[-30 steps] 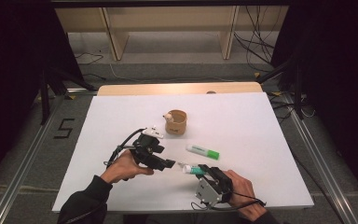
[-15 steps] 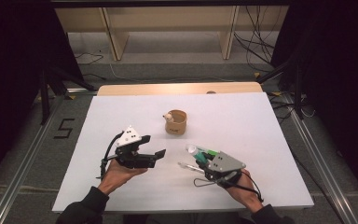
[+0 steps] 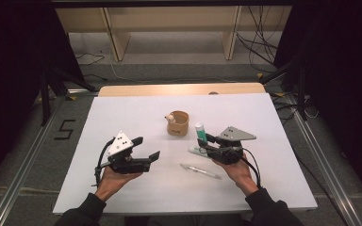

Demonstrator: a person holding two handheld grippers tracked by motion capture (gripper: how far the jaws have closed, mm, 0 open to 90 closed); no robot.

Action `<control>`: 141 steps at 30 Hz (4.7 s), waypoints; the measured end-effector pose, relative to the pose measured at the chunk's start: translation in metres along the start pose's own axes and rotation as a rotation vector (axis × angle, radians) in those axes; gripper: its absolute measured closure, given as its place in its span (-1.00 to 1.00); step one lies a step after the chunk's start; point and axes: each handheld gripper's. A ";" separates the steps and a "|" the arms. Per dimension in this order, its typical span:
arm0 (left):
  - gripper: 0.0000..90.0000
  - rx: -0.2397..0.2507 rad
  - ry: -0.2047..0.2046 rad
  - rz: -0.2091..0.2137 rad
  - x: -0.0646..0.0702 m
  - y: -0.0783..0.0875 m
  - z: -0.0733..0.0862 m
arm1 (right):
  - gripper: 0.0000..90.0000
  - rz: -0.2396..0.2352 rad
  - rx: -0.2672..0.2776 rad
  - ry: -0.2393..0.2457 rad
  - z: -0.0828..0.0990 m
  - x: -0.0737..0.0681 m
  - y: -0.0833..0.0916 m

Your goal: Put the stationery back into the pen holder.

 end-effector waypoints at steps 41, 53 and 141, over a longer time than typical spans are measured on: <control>-0.65 0.014 0.014 -0.028 0.002 0.013 0.012 | 0.47 0.022 0.039 -0.199 -0.040 0.032 -0.057; -0.65 0.017 0.015 -0.027 0.001 0.012 0.012 | 0.47 0.026 0.035 -0.196 -0.051 0.029 -0.074; -0.65 0.020 0.022 -0.021 -0.001 0.013 0.011 | 0.47 0.694 -0.551 1.995 -0.012 -0.022 -0.140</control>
Point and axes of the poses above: each handheld gripper's, and its own axes: y roughly backward along the jaws, z roughly out of its underside, x roughly to its right, and after that the axes turned 1 degree about z, right-handed
